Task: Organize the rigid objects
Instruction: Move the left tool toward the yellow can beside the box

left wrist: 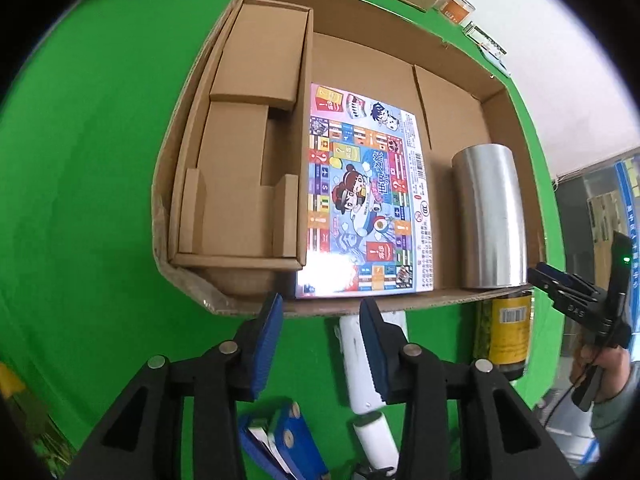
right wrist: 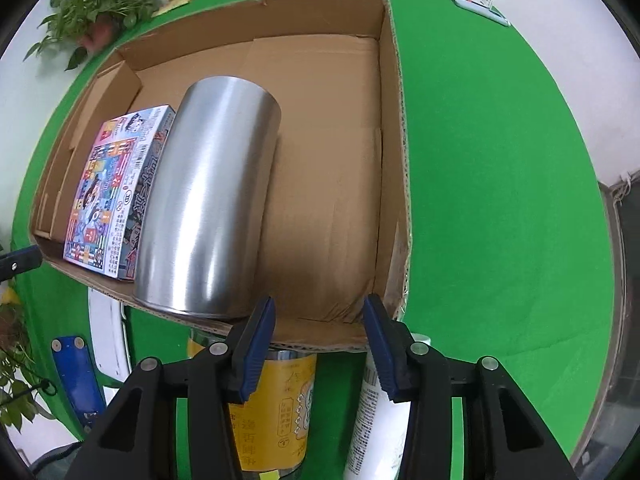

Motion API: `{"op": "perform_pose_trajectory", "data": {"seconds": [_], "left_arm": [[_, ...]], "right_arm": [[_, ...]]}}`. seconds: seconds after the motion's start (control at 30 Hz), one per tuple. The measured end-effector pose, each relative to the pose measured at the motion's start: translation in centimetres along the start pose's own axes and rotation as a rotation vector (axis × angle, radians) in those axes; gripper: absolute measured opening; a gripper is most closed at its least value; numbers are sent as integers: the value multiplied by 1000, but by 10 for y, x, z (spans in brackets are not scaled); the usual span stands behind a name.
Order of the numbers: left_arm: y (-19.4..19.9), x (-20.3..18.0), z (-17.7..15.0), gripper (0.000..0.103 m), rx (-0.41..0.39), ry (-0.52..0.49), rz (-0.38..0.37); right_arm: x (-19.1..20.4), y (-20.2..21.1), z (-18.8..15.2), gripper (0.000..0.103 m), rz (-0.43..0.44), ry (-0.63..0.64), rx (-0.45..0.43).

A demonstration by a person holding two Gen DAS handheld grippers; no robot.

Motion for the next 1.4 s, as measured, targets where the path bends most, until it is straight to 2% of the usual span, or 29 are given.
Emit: {"op": "perform_pose_trajectory", "data": {"seconds": [0.07, 0.1, 0.17, 0.23, 0.3, 0.37, 0.4, 0.43, 0.5, 0.53, 0.6, 0.67, 0.73, 0.83, 0.97, 1.07, 1.1, 1.17, 1.27, 1.3, 1.33, 1.4], "left_arm": [[-2, 2, -7, 36, 44, 6, 4], [-10, 4, -14, 35, 85, 6, 27], [-15, 9, -22, 35, 115, -4, 52], [-10, 7, -27, 35, 90, 7, 17], [10, 0, -25, 35, 7, -8, -27], [28, -8, -19, 38, -71, -46, -13], [36, -13, -15, 47, -98, -69, 12], [43, -18, -12, 57, -123, -91, 33], [50, -27, -6, 61, -157, -127, 44], [51, -33, -3, 61, -163, -142, 44], [52, -42, 0, 61, -156, -162, 47], [53, -51, -1, 61, -154, -176, 26], [52, -55, -2, 61, -158, -184, 10], [51, -55, -4, 61, -151, -177, -15], [49, -54, -4, 61, -147, -167, -32], [51, -55, 0, 61, -164, -168, -28], [52, -55, 1, 61, -174, -169, -27], [53, -58, 3, 61, -206, -168, -27], [57, -65, 6, 67, -260, -153, -29], [56, -67, 5, 74, -266, -148, -28], [53, -70, 4, 76, -268, -144, -32], [46, -81, -1, 76, -232, -152, -82]], "right_arm": [[0, -1, 0, 43, -5, -5, 7], [-1, -1, 1, 43, -4, -7, 9], [-1, 0, 2, 43, 0, -15, 11], [0, 2, 4, 45, 4, -24, 16], [0, 8, 6, 55, 31, -72, 8], [2, 19, 10, 85, 134, -141, -57], [4, 22, 13, 87, 156, -158, -84], [8, 21, 17, 87, 158, -154, -87], [18, 7, 24, 84, 174, -136, -46], [24, -1, 28, 80, 215, -133, -32], [38, -9, 36, 66, 269, -110, -22], [59, -7, 43, 65, 239, -37, -27], [85, -5, 44, 62, 270, 42, -18], [112, -6, 38, 64, 319, 80, 17], [121, -9, 38, 73, 282, 53, 18], [121, -6, 36, 73, 296, 35, 19], [119, -5, 34, 74, 298, 28, 12], [109, 7, 30, 89, 287, 4, -42], [83, 41, 16, 101, 300, -59, -171], [72, 55, 7, 103, 286, -82, -226], [60, 67, -4, 102, 264, -102, -275], [41, 80, -29, 102, 211, -118, -304]]}}
Point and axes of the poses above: each gripper's, at about its wrist camera, not at the fingertips, and y roughly against the way its jaws point, x to its left, z to its top, the point moved 5 cm from there along -y, roughly the way its jaws point, and after that the axes turned 2 degrees about y, right-handed, at the moved point
